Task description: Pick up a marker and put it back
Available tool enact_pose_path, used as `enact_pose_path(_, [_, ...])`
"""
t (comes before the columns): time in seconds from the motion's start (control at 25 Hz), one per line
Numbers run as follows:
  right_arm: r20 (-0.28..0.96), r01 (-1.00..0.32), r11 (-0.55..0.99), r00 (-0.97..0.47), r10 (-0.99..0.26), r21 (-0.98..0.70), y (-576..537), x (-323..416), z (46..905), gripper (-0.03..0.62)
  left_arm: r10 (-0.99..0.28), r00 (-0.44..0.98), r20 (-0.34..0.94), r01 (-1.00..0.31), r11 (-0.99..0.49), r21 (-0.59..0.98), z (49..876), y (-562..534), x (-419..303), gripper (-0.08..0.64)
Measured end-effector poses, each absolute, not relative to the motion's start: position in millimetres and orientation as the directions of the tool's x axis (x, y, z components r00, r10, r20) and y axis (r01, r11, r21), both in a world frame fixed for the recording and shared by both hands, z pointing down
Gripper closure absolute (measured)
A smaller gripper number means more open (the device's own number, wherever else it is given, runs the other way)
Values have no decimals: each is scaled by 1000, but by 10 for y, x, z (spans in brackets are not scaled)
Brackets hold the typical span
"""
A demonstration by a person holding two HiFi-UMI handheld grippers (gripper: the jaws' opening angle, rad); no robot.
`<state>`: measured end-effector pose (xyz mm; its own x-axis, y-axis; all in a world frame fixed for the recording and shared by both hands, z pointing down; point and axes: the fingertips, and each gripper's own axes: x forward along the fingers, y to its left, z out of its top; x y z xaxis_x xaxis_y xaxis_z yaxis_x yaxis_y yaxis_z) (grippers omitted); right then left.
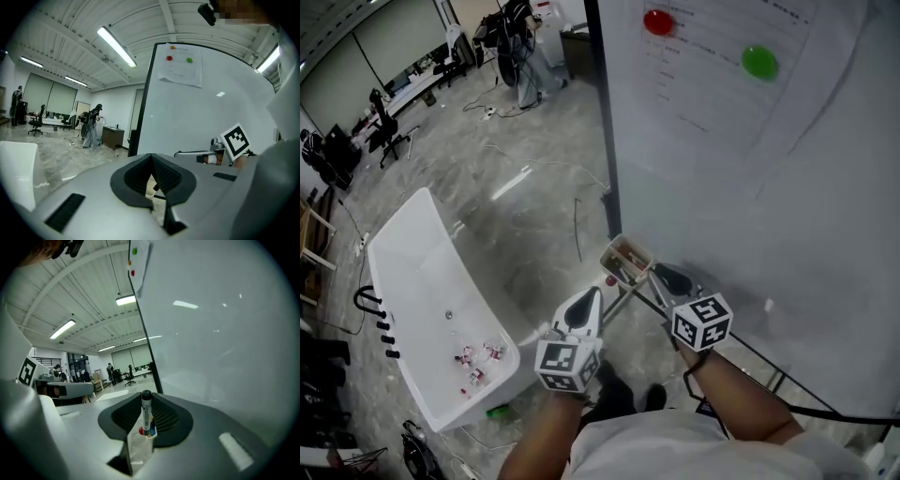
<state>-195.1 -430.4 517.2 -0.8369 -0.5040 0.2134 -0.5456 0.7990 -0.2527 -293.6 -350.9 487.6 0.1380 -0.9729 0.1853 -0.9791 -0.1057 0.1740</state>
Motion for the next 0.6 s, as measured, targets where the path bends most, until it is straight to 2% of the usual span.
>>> enact_pose_path(0.4, [351, -567, 780, -810, -470, -263, -4541, -2294, 5887, 523, -946, 153, 285, -963, -78, 259, 5569, -3753, -3256, 555])
enact_pose_path(0.6, [372, -574, 770, -804, -465, -279, -4587, -2333, 6098, 517, -944, 153, 292, -960, -71, 271, 5719, -3806, -3315, 555])
